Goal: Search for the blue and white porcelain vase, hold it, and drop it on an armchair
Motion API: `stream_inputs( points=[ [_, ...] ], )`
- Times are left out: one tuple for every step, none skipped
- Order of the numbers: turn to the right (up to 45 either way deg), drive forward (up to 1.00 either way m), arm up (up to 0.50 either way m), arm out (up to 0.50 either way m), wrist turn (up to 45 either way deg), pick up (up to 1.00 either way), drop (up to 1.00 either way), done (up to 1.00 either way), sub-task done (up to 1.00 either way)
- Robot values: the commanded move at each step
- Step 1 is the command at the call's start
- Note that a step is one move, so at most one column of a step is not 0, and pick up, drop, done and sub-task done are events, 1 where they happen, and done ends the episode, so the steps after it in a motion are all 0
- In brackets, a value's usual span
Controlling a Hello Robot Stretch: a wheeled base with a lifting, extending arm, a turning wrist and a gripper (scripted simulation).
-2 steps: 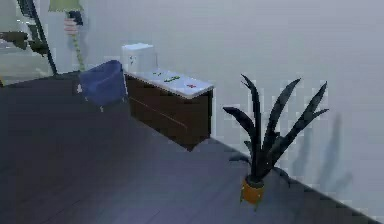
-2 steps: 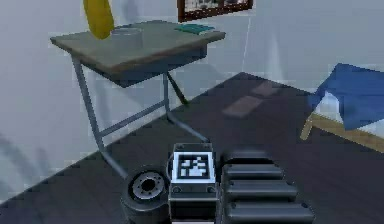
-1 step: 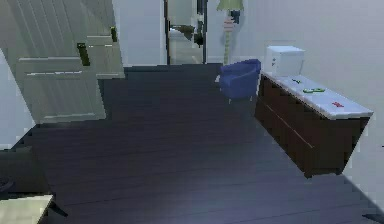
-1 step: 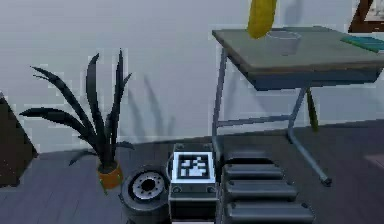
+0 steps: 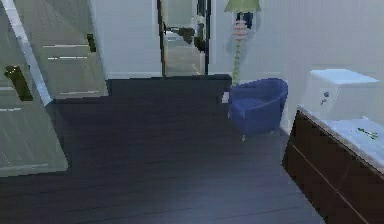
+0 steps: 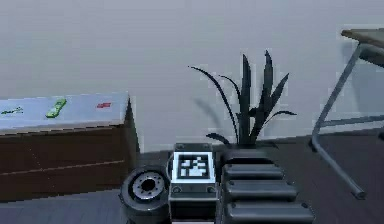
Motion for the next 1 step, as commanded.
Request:
stream_inputs(
  points=[
    [-3.0, 0.0, 0.0, 0.0, 0.0, 0.0, 0.0, 0.0, 0.0]
  ],
)
